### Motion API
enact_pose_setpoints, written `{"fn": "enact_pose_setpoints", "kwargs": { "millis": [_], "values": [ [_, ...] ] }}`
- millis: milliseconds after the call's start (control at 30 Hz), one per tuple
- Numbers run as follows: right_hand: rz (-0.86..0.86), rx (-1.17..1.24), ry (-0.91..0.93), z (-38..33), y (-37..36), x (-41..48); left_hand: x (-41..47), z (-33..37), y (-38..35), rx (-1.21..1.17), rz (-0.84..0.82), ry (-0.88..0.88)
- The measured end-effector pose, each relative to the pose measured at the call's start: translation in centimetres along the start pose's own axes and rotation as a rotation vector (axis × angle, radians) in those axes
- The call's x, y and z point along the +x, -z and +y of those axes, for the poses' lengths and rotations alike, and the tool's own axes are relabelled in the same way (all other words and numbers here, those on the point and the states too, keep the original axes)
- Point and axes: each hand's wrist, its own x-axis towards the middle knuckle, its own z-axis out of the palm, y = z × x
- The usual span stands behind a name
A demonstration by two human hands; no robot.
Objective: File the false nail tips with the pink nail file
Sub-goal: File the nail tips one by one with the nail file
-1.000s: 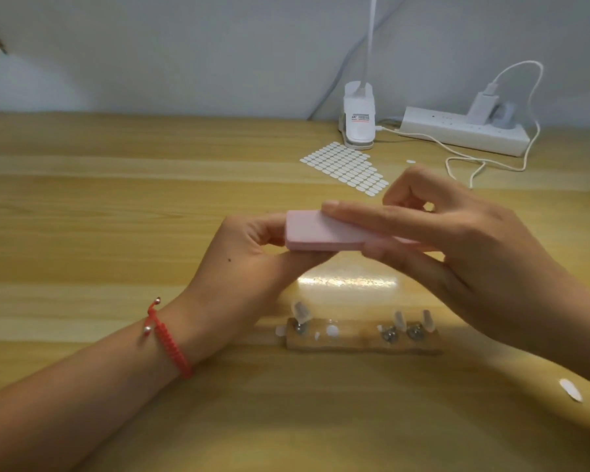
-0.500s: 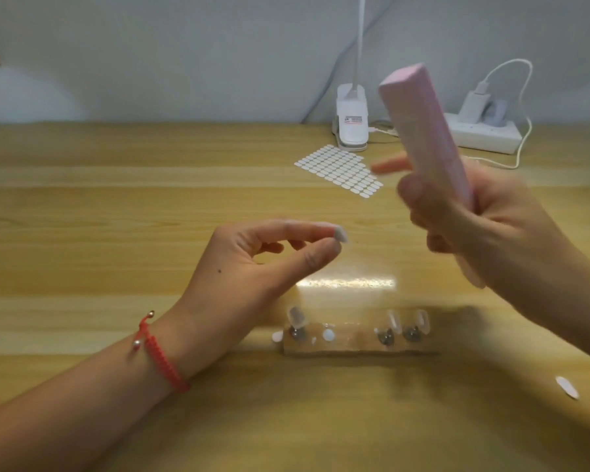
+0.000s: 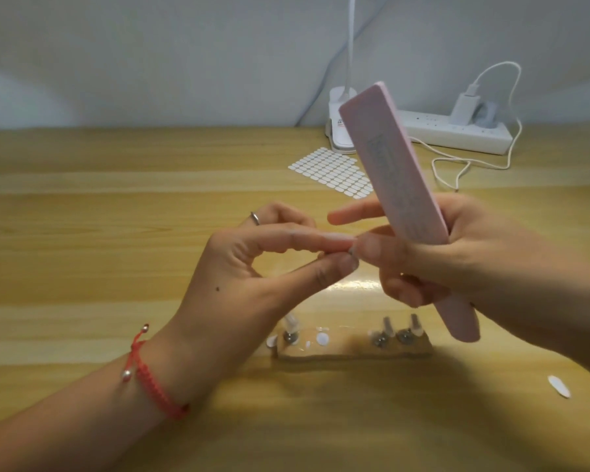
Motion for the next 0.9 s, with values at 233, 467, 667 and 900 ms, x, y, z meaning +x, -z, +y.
{"fn": "enact_pose_setpoints", "kwargs": {
  "millis": [233, 467, 667, 900],
  "values": [
    [-0.075, 0.177, -0.046, 0.6, -0.1, -0.1, -0.1, 0.2, 0.0, 0.049, -0.019, -0.056],
    [-0.093, 0.208, -0.05, 0.9, 0.1, -0.3, -0.3, 0.7, 0.1, 0.166, -0.062, -0.11],
    [-0.156, 0.162, -0.129, 0.8, 0.7, -0.4, 0.3, 1.6, 1.0, 0.279, -0.201, -0.149],
    [0.047, 0.413, -0.12, 1.7, 3.6, 1.3, 1.0, 1.4, 2.2, 0.157, -0.273, 0.06]
  ]
}}
